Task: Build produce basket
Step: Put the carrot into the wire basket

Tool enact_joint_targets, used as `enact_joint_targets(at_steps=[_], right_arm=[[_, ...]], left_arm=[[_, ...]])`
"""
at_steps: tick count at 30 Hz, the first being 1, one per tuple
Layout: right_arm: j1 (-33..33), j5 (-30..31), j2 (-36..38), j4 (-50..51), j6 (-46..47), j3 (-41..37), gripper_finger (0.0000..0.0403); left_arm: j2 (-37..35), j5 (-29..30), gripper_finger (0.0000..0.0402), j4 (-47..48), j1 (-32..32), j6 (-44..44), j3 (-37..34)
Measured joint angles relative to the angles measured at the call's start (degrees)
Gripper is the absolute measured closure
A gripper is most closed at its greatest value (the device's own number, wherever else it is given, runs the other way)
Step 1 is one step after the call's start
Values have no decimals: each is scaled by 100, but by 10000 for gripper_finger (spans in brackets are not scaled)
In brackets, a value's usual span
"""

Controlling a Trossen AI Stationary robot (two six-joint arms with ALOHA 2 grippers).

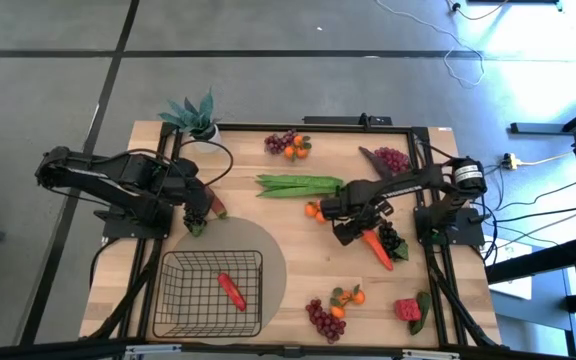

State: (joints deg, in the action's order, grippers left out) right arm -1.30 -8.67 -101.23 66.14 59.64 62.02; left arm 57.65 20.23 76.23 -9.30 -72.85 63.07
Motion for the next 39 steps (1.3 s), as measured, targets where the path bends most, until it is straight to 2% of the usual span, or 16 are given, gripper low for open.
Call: enact_joint_targets(at_steps=[18, 23, 30, 39], right_arm=[[0, -40, 0, -778, -14, -719, 234], [0, -48, 0, -915, -15, -719, 279], [-2, -22, 3, -1143, -35, -719, 390], [1, 162, -3, -1300, -160, -498, 401]], left_arm=[[0, 0, 317, 0, 0, 1, 0], [0, 0, 317, 2, 2, 1, 0], [0, 0, 317, 2, 2, 10, 0], [0, 0, 317, 2, 2, 198, 0]])
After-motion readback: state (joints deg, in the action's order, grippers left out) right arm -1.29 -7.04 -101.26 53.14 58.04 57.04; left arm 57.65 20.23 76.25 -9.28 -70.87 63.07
